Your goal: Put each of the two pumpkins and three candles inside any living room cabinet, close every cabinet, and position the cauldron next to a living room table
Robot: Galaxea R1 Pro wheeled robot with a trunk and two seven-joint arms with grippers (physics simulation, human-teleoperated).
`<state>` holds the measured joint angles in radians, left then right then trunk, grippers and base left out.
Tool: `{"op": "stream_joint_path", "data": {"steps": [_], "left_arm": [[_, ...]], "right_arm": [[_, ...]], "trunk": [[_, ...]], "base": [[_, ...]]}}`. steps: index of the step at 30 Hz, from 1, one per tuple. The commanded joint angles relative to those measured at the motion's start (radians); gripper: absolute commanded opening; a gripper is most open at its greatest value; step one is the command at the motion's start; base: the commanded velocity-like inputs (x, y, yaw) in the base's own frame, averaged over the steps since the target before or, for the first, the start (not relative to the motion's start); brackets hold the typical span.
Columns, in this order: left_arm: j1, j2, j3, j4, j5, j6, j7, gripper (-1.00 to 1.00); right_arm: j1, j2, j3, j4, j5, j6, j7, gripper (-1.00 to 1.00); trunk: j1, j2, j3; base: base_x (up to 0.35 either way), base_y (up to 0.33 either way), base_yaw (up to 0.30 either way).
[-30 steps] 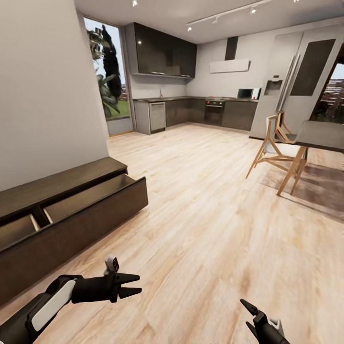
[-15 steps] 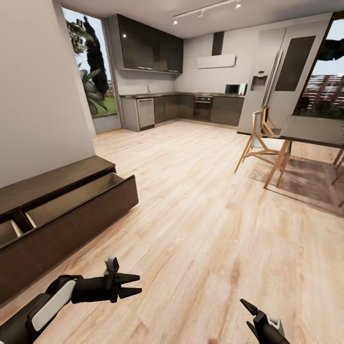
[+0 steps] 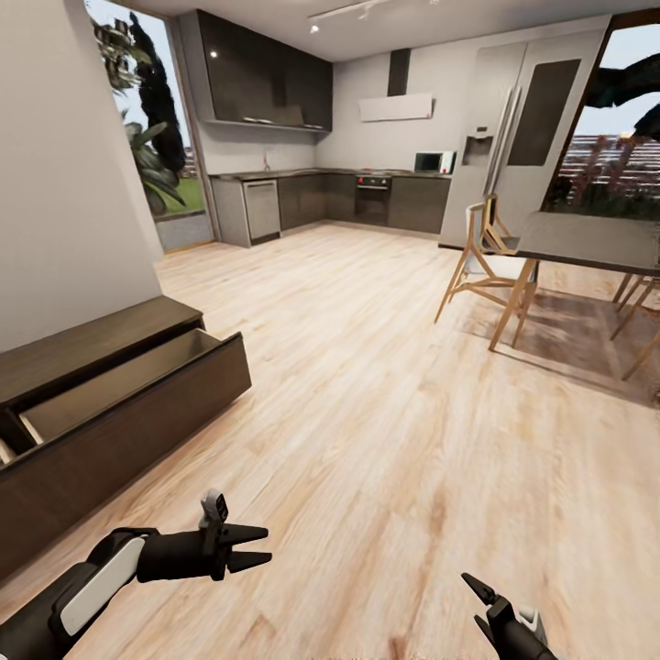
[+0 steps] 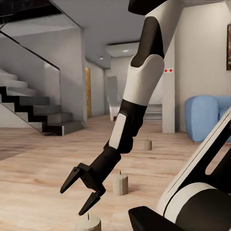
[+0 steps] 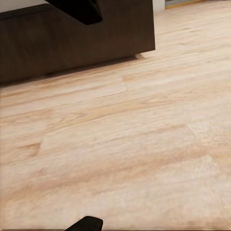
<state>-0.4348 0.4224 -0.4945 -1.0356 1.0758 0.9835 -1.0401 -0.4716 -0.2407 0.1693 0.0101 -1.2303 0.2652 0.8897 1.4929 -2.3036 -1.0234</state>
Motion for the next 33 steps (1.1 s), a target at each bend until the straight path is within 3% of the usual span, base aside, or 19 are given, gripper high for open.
{"op": "stream_joint_path", "data": {"steps": [1, 8, 23, 33], "left_arm": [[-0.001, 0.001, -0.003, 0.000, 0.004, 0.004, -0.002, 1.00], [-0.001, 0.001, -0.003, 0.000, 0.003, 0.004, -0.002, 1.00], [-0.001, 0.001, -0.003, 0.000, 0.003, 0.004, -0.002, 1.00], [-0.001, 0.001, -0.003, 0.000, 0.003, 0.004, -0.002, 1.00]], "right_arm": [[-0.001, 0.000, 0.007, 0.001, -0.011, 0.008, 0.003, 1.00], [-0.001, 0.000, 0.007, 0.002, -0.011, 0.009, 0.003, 1.00], [-0.001, 0.000, 0.007, 0.028, -0.012, 0.009, 0.005, 1.00], [-0.001, 0.000, 0.007, 0.030, -0.012, -0.013, 0.005, 1.00]], "trunk": [[0.000, 0.000, -0.002], [0.000, 0.000, -0.013], [0.000, 0.000, -0.035], [0.000, 0.000, -0.037]], "base": [[0.000, 0.000, -0.126], [-0.004, -0.062, -0.126], [-0.043, -0.277, -0.101], [-0.135, -0.170, -0.063]]}}
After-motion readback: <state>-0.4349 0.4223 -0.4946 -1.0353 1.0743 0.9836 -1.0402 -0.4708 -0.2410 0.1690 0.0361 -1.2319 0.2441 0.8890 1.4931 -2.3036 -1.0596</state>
